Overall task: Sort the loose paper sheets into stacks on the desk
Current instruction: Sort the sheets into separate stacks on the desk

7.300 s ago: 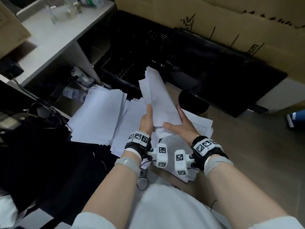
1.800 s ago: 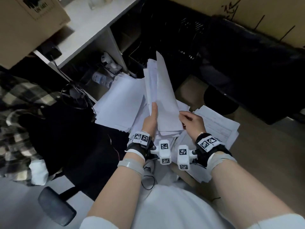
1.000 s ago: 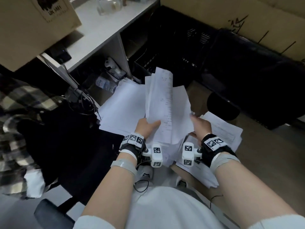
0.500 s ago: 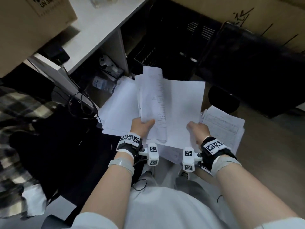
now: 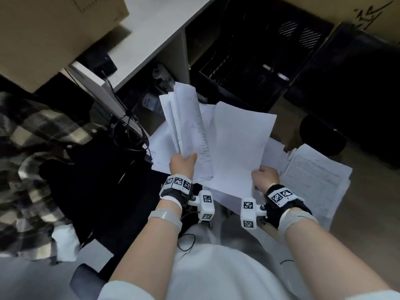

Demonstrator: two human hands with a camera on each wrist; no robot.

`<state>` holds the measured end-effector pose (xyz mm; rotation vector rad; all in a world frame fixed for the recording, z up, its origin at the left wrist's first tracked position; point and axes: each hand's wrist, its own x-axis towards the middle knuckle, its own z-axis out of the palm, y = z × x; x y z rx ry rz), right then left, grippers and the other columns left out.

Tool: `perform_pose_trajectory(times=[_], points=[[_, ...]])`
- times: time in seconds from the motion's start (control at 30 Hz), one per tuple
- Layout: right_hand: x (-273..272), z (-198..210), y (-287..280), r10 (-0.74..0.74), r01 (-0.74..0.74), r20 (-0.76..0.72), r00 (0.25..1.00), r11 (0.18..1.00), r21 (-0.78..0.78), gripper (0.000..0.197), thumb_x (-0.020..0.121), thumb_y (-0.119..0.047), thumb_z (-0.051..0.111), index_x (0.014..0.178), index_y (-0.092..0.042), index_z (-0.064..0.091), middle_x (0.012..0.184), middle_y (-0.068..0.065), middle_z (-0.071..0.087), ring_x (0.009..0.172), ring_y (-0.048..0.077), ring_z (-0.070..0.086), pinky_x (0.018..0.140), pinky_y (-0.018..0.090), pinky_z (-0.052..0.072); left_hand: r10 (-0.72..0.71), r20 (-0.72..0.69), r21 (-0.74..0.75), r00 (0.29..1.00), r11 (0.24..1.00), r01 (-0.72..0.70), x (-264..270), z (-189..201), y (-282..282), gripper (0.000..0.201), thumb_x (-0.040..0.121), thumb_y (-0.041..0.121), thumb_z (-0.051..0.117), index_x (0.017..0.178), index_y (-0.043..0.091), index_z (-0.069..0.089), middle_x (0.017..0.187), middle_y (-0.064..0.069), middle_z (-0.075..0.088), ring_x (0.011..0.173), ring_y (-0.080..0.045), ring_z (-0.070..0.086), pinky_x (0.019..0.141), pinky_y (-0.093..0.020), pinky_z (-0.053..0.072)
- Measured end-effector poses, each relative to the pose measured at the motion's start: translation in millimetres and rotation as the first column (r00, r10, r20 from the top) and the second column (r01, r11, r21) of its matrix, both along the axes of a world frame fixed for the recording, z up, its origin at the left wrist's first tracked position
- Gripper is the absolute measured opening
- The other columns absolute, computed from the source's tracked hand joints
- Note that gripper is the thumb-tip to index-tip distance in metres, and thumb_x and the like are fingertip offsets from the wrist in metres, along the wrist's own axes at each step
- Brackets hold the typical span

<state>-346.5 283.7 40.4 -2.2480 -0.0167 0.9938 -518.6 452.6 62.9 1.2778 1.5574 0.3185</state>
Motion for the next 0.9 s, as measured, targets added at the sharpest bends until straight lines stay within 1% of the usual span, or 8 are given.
perform_pose_trajectory(times=[0.1,0.23,0.4,0.5,0.6,0.67,0.77,0.9], points=[[-6.3,-13.1,26.2,0.107,-0.106,-0.043,0.993,0.994,0.023,0.02,0.085,-0.005,0.05,0.07,0.005,0.057,0.069,0.014,0.054,0.067,0.022,0.051,0.059,0.027,0.039,0.074,-0.07,0.086,0.995,0.994,-0.068,-21.2,5.7,20.9,0.024,0.084,0.023,0.068,0.099,0.006,0.074,0.087,-0.003,0.07,0.084,-0.022,0.065,0.073,-0.025,0.049],[-20.4,-26.7,66.7,0.13,-0.129,-0.023,0.991,0.991,0.048,0.032,0.085,-0.011,0.053,0.055,-0.012,0.045,0.06,0.011,0.049,0.064,0.026,0.047,0.064,0.03,0.038,0.202,-0.101,0.1,0.974,0.976,-0.192,-48.9,5.8,42.4,0.03,0.077,0.026,0.076,0.1,0.008,0.075,0.083,0.001,0.071,0.083,-0.019,0.07,0.074,-0.026,0.055],[-33.5,-36.4,113.7,0.131,-0.128,-0.05,0.99,0.99,0.066,0.023,0.082,-0.013,0.052,0.06,-0.012,0.043,0.063,0.015,0.045,0.061,0.026,0.039,0.059,0.03,0.034,0.257,-0.154,0.12,0.954,0.963,-0.24,-73.9,12.8,46.5,0.037,0.076,0.03,0.082,0.102,0.005,0.073,0.09,0.0,0.072,0.08,-0.014,0.068,0.068,-0.021,0.05],[-41.2,-36.5,139.7,0.234,-0.218,-0.125,0.964,0.968,0.125,0.01,0.086,-0.016,0.054,0.089,-0.007,0.056,0.085,0.012,0.055,0.076,0.029,0.053,0.07,0.031,0.043,0.23,-0.15,0.1,0.962,0.971,-0.217,-76.5,16.9,47.0,0.03,0.076,0.027,0.081,0.097,0.006,0.073,0.088,-0.001,0.074,0.078,-0.01,0.069,0.059,-0.016,0.051],[-40.7,-29.7,148.3,0.278,-0.251,-0.167,0.946,0.953,0.169,0.059,0.093,-0.018,0.06,0.145,-0.003,0.037,0.144,0.016,0.046,0.127,0.029,0.05,0.099,0.031,0.04,0.218,-0.13,0.078,0.967,0.975,-0.209,-71.7,17.5,47.3,0.025,0.073,0.026,0.081,0.089,0.007,0.074,0.082,0.001,0.074,0.075,-0.01,0.07,0.057,-0.017,0.052],[-38.7,-18.5,144.0,0.286,-0.259,-0.14,0.948,0.949,0.182,0.068,0.094,-0.019,0.062,0.152,-0.006,0.029,0.154,0.011,0.036,0.137,0.027,0.041,0.106,0.029,0.034,0.194,-0.104,0.062,0.975,0.98,-0.188,-65.8,15.1,45.8,0.029,0.073,0.028,0.083,0.092,0.008,0.074,0.085,0.001,0.075,0.076,-0.007,0.069,0.055,-0.013,0.05],[-34.1,-5.9,129.8,0.284,-0.222,-0.203,0.937,0.933,0.282,0.054,0.092,-0.022,0.066,0.141,-0.01,0.049,0.138,0.01,0.056,0.124,0.024,0.056,0.104,0.04,0.046,0.15,-0.051,0.023,0.987,0.989,-0.149,-54.1,9.5,41.4,0.035,0.071,0.029,0.087,0.096,0.008,0.075,0.088,0.001,0.075,0.077,-0.005,0.068,0.053,-0.008,0.048],[-37.9,19.5,110.0,0.342,-0.155,-0.353,0.871,0.873,0.463,0.034,0.086,-0.025,0.076,0.119,-0.022,0.065,0.108,0.003,0.075,0.097,0.017,0.072,0.085,0.034,0.057,0.078,0.073,-0.011,0.994,0.997,-0.077,-27.9,6.6,29.9,0.043,0.068,0.028,0.09,0.102,0.007,0.073,0.096,-0.004,0.075,0.084,-0.015,0.071,0.066,-0.019,0.055]])
